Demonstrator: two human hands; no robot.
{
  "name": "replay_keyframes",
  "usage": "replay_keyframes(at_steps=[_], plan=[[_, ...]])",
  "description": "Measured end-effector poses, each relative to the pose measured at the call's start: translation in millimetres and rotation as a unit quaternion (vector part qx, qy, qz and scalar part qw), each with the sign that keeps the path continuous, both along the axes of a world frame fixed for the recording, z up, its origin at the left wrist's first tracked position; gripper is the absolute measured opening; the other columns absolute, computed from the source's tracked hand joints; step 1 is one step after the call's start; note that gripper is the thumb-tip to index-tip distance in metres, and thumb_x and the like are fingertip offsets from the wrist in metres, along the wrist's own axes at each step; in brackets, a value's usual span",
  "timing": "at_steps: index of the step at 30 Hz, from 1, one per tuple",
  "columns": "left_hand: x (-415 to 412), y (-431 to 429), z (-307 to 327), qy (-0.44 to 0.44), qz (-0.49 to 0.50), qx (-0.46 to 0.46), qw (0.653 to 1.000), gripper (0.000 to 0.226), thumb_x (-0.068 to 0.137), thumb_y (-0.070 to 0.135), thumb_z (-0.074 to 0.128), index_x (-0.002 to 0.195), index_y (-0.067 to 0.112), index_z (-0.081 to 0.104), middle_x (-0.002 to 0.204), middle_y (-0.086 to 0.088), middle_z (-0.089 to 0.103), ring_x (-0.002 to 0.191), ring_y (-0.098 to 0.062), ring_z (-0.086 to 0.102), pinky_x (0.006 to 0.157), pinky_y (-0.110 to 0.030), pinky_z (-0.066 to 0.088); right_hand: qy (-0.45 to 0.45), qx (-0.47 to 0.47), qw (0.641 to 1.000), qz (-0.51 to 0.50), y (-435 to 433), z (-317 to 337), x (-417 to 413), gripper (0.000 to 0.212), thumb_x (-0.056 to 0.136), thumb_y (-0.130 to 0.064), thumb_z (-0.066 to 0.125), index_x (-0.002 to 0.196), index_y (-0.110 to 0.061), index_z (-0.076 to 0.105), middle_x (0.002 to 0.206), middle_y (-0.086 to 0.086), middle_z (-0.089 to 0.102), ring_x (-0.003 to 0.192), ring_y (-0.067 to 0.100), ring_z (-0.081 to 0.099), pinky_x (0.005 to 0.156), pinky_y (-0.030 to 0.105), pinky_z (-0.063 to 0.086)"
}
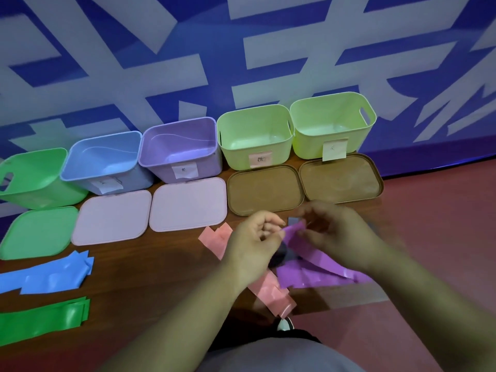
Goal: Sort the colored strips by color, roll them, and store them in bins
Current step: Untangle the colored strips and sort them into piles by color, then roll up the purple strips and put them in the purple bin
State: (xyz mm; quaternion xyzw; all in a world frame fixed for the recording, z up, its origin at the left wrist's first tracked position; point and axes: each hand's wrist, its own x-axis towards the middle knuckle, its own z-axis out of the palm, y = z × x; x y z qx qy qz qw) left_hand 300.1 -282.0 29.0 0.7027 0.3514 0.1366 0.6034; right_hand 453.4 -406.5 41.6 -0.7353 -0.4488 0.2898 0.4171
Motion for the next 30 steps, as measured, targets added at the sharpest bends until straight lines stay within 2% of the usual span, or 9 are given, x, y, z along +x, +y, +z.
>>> replay_keyframes(at_steps=[4,7,11,12,16,21,25,28,30], plan=[[-1.9,13.7,40.8,-0.084,0.032,0.001,0.996,0.027,0.086,-0.008,0.066,0.088,0.02,0.066,0.08,0.005,0.065,0.073,-0.004,0.06,0.073,-0.015,0.05,0.04,0.06,0.997,-0.01,18.6,30.0,-6.8,0.015,0.085,-0.013,0.074,0.091,-0.026,0.07,0.08,-0.003,0.069,0.071,0.013,0.065,0.068,0.031,0.054],[-11.3,27.7,63.9,-0.131,0.046,0.005,0.99,0.027,0.085,-0.007,0.068,0.089,0.019,0.067,0.082,0.008,0.069,0.076,-0.004,0.063,0.075,-0.018,0.051,0.074,0.117,0.99,-0.021,34.3,51.1,-17.1,0.013,0.085,-0.01,0.074,0.087,-0.022,0.07,0.073,-0.002,0.065,0.065,0.009,0.06,0.06,0.029,0.052],[-29.1,44.8,85.2,-0.155,0.039,0.007,0.987,0.028,0.083,-0.002,0.073,0.087,0.025,0.071,0.078,0.009,0.071,0.075,-0.006,0.065,0.073,-0.023,0.053,0.173,0.151,0.973,-0.026,56.7,70.1,-37.5,0.014,0.084,-0.004,0.073,0.087,-0.017,0.071,0.078,0.015,0.065,0.071,0.025,0.06,0.071,0.054,0.056],[-34.5,49.1,88.5,-0.157,0.041,0.009,0.987,0.027,0.083,-0.003,0.072,0.087,0.024,0.071,0.076,0.009,0.071,0.074,-0.006,0.065,0.072,-0.022,0.053,0.185,0.15,0.971,-0.029,62.1,73.1,-43.3,0.015,0.084,-0.002,0.072,0.087,-0.017,0.071,0.077,0.015,0.064,0.07,0.025,0.06,0.07,0.052,0.056],[-58.9,68.4,87.5,-0.151,0.071,0.017,0.986,0.02,0.085,-0.006,0.069,0.093,0.013,0.07,0.079,0.001,0.07,0.073,-0.007,0.063,0.071,-0.02,0.053,0.186,0.146,0.97,-0.051,76.1,70.5,-57.9,0.019,0.082,-0.001,0.073,0.09,-0.019,0.07,0.075,0.0,0.066,0.066,0.012,0.06,0.063,0.024,0.052],[-92.3,84.6,57.6,-0.085,0.094,-0.003,0.992,0.028,0.084,-0.006,0.07,0.082,0.022,0.07,0.07,0.01,0.067,0.066,-0.002,0.06,0.067,-0.017,0.048,0.082,0.036,0.993,-0.075,65.8,26.5,-61.7,0.013,0.082,-0.006,0.075,0.091,-0.015,0.07,0.082,0.001,0.071,0.07,0.004,0.064,0.068,0.017,0.052],[-112.5,88.4,32.0,-0.046,0.105,-0.015,0.993,0.027,0.084,-0.006,0.07,0.082,0.02,0.07,0.07,0.009,0.067,0.068,-0.003,0.061,0.069,-0.018,0.049,0.011,-0.097,0.995,-0.036,52.7,-21.5,-64.3,0.015,0.083,-0.012,0.076,0.081,-0.023,0.067,0.073,-0.008,0.07,0.066,-0.003,0.062,0.065,0.012,0.047],[-120.0,86.9,22.2,-0.031,0.102,-0.029,0.994,0.029,0.084,-0.009,0.068,0.082,0.02,0.069,0.067,0.013,0.067,0.067,0.001,0.061,0.069,-0.015,0.048,-0.056,-0.191,0.98,-0.008,47.7,-55.6,-65.6,0.017,0.083,-0.015,0.074,0.08,-0.029,0.065,0.079,-0.01,0.072,0.073,0.001,0.065,0.069,0.021,0.05],[-122.5,85.8,16.8,-0.02,0.101,-0.028,0.994,0.029,0.084,-0.007,0.069,0.082,0.021,0.069,0.072,0.009,0.071,0.072,-0.003,0.064,0.072,-0.017,0.05,-0.111,-0.249,0.962,0.026,45.0,-75.9,-66.6,0.01,0.085,-0.017,0.069,0.092,-0.023,0.071,0.09,-0.004,0.073,0.085,0.014,0.068,0.077,0.027,0.052]])
